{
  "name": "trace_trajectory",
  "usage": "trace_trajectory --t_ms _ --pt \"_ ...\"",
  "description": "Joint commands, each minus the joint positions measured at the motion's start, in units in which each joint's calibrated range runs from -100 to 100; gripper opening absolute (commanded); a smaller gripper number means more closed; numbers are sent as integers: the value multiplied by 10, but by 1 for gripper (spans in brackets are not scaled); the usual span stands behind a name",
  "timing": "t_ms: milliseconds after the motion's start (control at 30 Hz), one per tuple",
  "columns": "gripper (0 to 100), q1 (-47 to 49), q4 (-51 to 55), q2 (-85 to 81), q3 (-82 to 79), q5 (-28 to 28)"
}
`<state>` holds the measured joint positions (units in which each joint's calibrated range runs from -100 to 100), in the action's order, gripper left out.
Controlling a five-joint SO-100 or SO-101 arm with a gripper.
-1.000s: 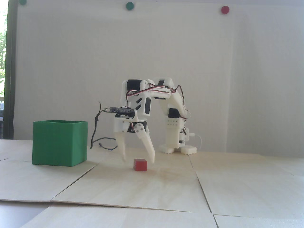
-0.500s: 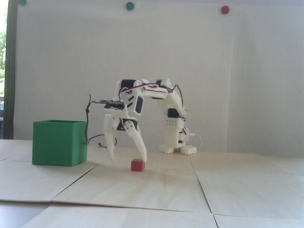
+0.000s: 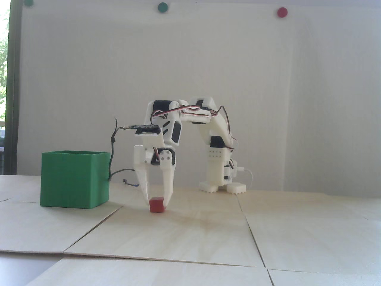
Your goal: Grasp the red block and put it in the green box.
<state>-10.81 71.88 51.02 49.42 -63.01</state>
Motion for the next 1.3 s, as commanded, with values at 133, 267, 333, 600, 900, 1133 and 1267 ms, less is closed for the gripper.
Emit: trace_trajectory --t_ms 133,267,333,600,900,1133,1267 --pt "2 -2 -15 -25 -4 -2" --pt "2 2 -14 -26 0 -2" --pt "2 7 -15 -29 4 -2" --pt "2 7 106 -130 94 12" --pt "2 -31 144 -200 280 126" --pt "2 -106 97 -207 365 132" --pt "2 -146 -19 -199 362 132"
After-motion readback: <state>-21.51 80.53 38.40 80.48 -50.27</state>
